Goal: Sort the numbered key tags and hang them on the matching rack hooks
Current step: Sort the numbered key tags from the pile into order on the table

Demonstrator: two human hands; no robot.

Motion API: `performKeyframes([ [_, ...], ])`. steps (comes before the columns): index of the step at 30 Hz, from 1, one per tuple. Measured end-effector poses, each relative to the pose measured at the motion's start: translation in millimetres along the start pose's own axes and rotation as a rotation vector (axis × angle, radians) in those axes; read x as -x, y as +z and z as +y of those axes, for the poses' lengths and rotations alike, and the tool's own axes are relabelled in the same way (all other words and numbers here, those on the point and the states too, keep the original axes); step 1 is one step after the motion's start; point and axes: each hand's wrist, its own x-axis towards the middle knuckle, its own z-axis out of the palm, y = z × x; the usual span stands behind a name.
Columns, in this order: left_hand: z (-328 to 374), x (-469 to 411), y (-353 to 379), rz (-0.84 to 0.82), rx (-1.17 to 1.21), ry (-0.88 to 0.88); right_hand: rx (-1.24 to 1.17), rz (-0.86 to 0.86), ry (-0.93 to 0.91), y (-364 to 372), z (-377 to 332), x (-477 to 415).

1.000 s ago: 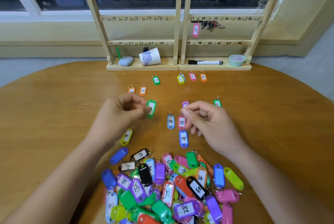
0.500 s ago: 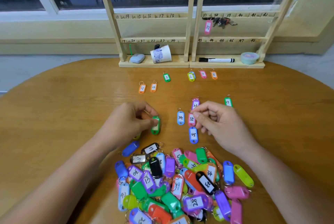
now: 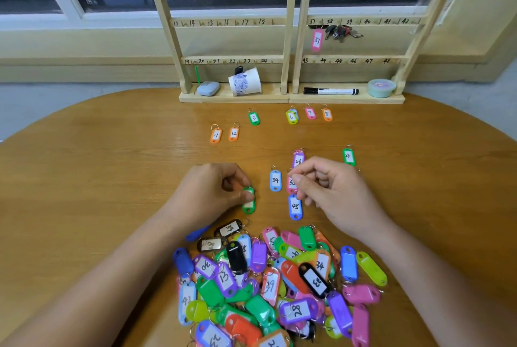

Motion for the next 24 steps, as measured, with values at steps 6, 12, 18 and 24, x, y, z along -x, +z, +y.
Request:
performKeyframes([
  [6, 3.3, -1.3, 10.0, 0.026, -0.053, 0.076, 0.082, -0.008, -0.042, -0.3, 4.3, 0.1],
  [12, 5.2, 14.7, -6.0, 0.125, 0.011, 0.088, 0.293, -0.102, -0.122, 0.3, -0.9, 7.0],
  [18, 1.5, 41.0, -18.2, -0.058, -0.043, 0.054, 0.488, -0.296, -0.13, -15.5, -6.7, 11.6],
  [24, -2.2, 50.8, -19.6, -0.128, -0.166, 0.07, 0.505, -0.417, -0.026, -37.5, -9.3, 12.4],
])
